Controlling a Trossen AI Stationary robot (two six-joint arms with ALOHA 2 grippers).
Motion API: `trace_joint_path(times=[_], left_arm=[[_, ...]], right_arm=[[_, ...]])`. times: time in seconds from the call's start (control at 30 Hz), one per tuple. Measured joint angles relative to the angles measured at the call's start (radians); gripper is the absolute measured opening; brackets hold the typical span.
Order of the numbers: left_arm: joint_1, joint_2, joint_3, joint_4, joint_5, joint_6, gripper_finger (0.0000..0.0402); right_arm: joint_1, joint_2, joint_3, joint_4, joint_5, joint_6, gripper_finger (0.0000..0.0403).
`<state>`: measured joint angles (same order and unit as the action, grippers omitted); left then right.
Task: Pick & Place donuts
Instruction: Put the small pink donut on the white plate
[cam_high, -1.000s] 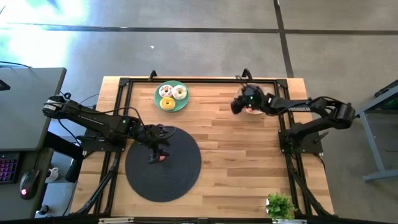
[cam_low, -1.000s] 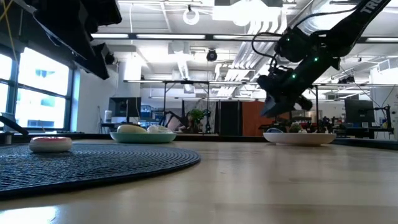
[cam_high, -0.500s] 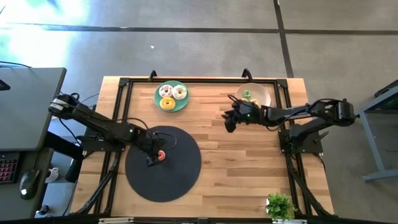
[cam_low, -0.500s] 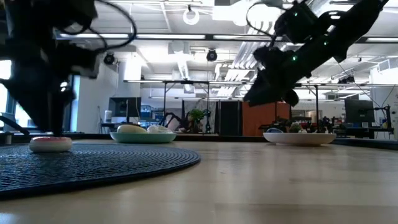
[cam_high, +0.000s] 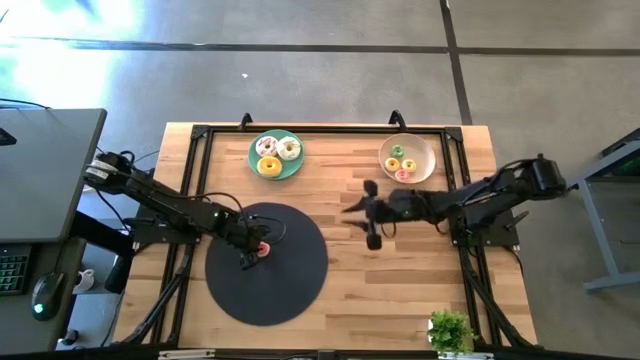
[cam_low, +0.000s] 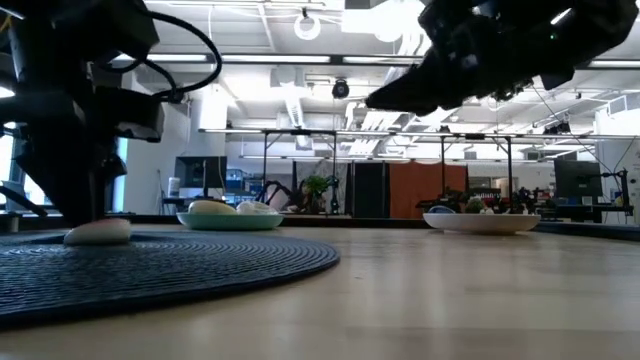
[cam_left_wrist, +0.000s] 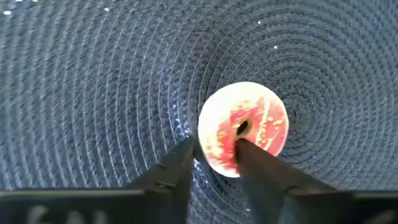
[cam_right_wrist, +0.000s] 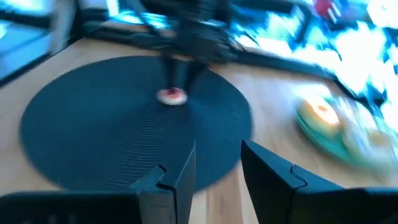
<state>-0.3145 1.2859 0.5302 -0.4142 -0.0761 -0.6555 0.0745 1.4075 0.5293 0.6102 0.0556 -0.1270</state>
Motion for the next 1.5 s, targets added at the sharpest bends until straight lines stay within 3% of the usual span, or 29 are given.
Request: trace_joint_path(times=[0.13, 0.3, 0.43, 0.63, 1.0, 1.27, 1.5], left_arm=[[0.000, 0.001, 0.066, -0.005, 0.004, 0.007, 0.0065], [0.001, 0.000, 0.192, -0.001, 0.003, 0.107, 0.0032], [0.001, 0.000, 0.266, -0.007, -0.021, 0.199, 0.0024], [0.036, 0.011, 0.316, 0.000, -0.036, 0.204, 0.0023], [0.130, 0.011, 0.318, 0.032, -0.007, 0.179, 0.0023], [0.180, 0.011, 0.317, 0.057, 0.101, 0.178, 0.0023], [0.223, 0.011, 0.318, 0.057, 0.222, 0.126, 0.0023]], right_arm=[[0.048, 0.098, 0.000, 0.169, -0.009, -0.165, 0.0126], [0.060, 0.236, 0.039, 0.331, 0.001, -0.186, 0.0126], [0.060, 0.330, 0.131, 0.325, -0.003, -0.186, 0.0126], [0.076, 0.458, 0.300, 0.230, -0.074, -0.232, 0.0126], [0.083, 0.476, 0.437, 0.042, 0.012, -0.242, 0.0126], [0.087, 0.476, 0.439, 0.006, 0.032, -0.355, 0.0126], [0.115, 0.476, 0.438, 0.000, 0.133, -0.634, 0.0126]])
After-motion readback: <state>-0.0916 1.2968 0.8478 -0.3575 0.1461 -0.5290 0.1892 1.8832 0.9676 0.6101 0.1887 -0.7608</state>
